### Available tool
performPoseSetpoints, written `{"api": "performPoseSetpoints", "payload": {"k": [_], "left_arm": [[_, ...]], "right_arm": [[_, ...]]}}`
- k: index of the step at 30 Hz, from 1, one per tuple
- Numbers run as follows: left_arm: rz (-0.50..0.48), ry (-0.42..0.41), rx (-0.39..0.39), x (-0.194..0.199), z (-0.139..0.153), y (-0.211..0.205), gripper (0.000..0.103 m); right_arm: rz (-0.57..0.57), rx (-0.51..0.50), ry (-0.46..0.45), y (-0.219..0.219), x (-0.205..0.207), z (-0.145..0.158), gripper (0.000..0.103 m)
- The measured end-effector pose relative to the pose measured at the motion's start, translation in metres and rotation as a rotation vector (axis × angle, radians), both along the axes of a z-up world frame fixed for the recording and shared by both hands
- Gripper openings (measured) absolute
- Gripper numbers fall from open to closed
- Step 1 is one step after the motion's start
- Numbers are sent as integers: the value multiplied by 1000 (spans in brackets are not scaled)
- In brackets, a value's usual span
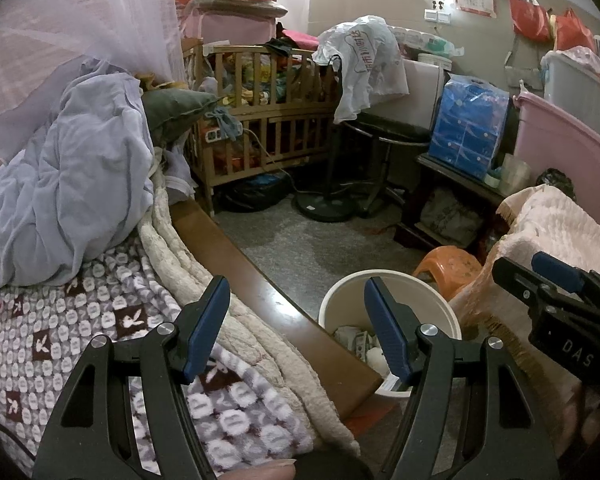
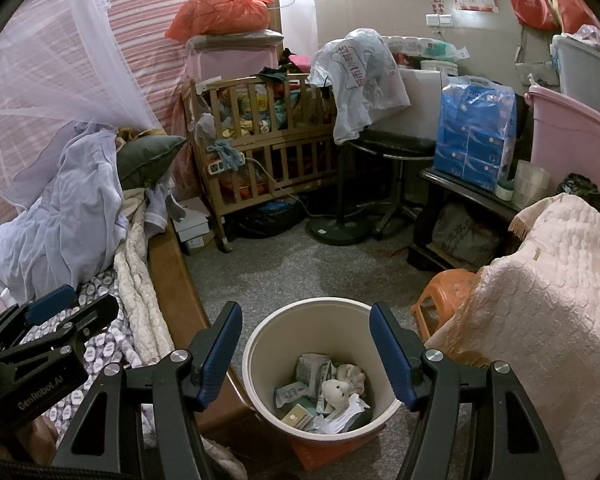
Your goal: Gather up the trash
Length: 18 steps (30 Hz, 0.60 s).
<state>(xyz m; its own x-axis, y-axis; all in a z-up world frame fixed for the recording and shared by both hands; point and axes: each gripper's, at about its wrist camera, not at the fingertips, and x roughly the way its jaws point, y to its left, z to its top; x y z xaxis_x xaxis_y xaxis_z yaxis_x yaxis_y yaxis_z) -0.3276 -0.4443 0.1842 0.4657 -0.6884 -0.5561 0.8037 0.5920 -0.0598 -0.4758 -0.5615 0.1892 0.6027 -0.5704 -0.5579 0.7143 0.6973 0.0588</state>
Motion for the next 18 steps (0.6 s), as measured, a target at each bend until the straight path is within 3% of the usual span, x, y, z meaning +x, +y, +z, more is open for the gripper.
{"api": "performPoseSetpoints", "payload": {"k": [18], "left_arm": [[-15, 0, 7, -1, -1, 1, 69]], "right_arm": [[-4, 7, 4, -2, 1, -1, 64]]}}
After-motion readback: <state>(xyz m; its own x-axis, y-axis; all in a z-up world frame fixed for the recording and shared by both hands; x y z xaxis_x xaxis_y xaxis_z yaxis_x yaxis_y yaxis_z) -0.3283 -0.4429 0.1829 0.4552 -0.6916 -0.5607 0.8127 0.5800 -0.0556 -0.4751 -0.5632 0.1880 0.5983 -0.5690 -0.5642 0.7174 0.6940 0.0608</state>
